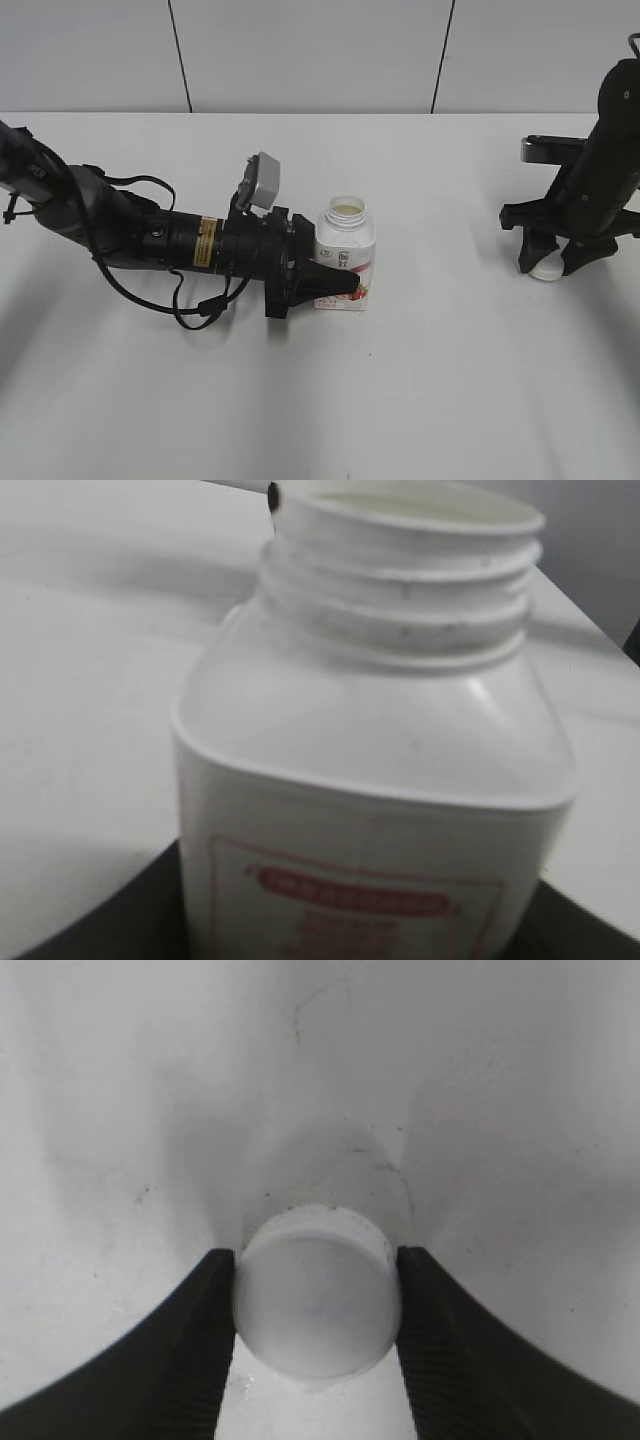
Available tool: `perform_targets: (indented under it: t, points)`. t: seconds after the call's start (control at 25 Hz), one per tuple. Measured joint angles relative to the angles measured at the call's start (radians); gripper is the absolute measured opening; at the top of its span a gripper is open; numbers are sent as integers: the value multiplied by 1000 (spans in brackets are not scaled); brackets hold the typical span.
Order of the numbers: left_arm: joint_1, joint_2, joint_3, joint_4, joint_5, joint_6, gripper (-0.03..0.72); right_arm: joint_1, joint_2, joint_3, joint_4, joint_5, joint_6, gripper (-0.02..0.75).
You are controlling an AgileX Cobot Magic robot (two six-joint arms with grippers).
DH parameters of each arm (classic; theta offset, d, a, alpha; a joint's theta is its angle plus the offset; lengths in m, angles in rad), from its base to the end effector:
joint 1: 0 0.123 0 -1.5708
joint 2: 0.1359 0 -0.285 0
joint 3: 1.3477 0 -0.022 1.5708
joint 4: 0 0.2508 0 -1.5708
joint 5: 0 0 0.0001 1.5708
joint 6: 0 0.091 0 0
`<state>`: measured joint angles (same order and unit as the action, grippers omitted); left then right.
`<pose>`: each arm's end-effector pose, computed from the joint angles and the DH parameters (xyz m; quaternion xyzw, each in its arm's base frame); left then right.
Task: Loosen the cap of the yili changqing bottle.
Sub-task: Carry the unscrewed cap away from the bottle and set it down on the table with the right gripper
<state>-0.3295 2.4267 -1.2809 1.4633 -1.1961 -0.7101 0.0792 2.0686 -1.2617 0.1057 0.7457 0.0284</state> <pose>0.3559 -0.2107 0.0465 0.5256 0.5990 -0.4731 0.3757 0.3799 0.0367 0.1136 0.0115 0.9978 0.0406 0.0505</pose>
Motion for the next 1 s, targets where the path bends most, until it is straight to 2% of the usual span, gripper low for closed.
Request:
perform_targets:
  t: [0.4,1.0]
  points:
    - [0,0,0,8,0,0,400,0,0,0,0,-2,12,390]
    - [0,0,-2,23,-5,0,400,0,0,0,22,20,22,483]
